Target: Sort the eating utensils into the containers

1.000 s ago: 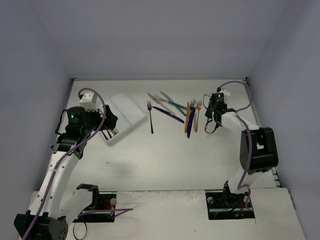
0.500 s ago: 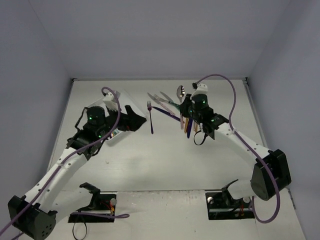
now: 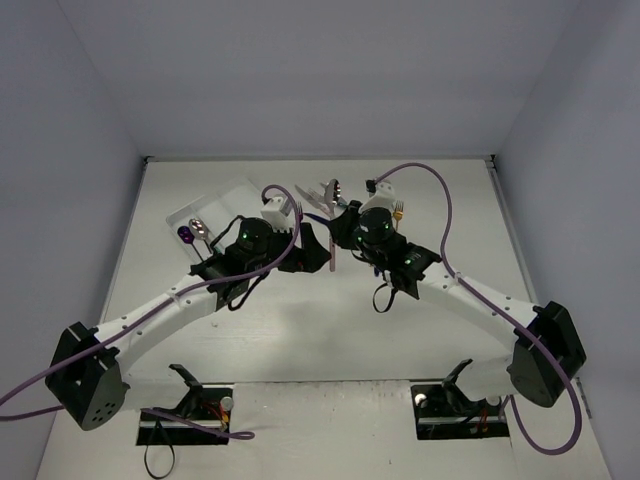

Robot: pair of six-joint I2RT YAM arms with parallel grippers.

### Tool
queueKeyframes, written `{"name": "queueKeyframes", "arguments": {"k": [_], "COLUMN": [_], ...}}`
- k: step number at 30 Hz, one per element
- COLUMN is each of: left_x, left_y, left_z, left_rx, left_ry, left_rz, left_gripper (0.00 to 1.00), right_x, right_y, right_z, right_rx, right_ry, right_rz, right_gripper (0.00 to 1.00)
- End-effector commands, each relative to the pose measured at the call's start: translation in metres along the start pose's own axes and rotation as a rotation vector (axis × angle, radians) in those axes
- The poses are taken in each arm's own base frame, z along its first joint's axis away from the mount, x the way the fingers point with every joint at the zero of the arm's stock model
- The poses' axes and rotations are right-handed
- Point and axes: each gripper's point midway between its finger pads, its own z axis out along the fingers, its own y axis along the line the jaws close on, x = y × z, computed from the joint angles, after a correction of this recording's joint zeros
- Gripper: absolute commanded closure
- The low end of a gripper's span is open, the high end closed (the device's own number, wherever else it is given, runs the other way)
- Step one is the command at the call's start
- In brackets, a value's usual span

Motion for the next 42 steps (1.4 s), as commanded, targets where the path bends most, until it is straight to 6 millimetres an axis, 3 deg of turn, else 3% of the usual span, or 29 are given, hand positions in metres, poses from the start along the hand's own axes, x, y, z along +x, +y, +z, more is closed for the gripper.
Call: {"name": "queueKeyframes", "arguments": {"k": [1, 16, 18, 23, 27, 29, 31, 35, 39, 42], "left_x": [-0.05, -0.032, -0.031, -0.026, -0.021, -0.02, -0.018, -0.017, -0.016, -0.022], "left_y": [-0.037, -0.037, -0.037, -0.034, -0.03, -0.028, -0.025, -0.015, 0.012, 0.049], "left_z": [-0.004, 0.023, 0.024, 0.026, 0.027, 0.027, 0.026, 0.023, 0.019, 0.006], "left_rx": [0.103, 0.114, 0.113, 0.112, 0.102, 0.093, 0.084, 0.055, -0.008, -0.077], "left_ry": [-0.164, -0.104, -0.101, -0.087, -0.078, -0.081, -0.081, -0.093, -0.109, -0.144], "left_rz": [-0.017, -0.036, -0.032, -0.028, -0.034, -0.036, -0.039, -0.062, -0.121, -0.2], "left_gripper": [0.2, 0.45, 0.52, 0.86, 0.99, 1.0, 1.0, 1.0, 1.0, 1.0], "right_x": [-0.046, -0.029, -0.028, -0.024, -0.017, -0.014, -0.013, -0.013, -0.014, -0.017], "right_y": [0.032, 0.034, 0.033, 0.029, 0.024, 0.02, 0.016, 0.011, -0.001, -0.021], "right_z": [-0.013, -0.015, -0.015, -0.013, -0.01, -0.009, -0.008, -0.007, -0.006, -0.006], "right_rx": [-0.098, -0.115, -0.114, -0.1, -0.082, -0.067, -0.049, -0.031, 0.02, 0.08], "right_ry": [-0.161, -0.162, -0.161, -0.16, -0.151, -0.149, -0.155, -0.159, -0.159, -0.162], "right_rz": [0.11, 0.184, 0.187, 0.181, 0.172, 0.155, 0.144, 0.113, 0.059, 0.029], "right_gripper": [1.0, 1.0, 1.0, 1.0, 1.0, 0.89, 0.68, 0.43, 0.34, 0.3]}}
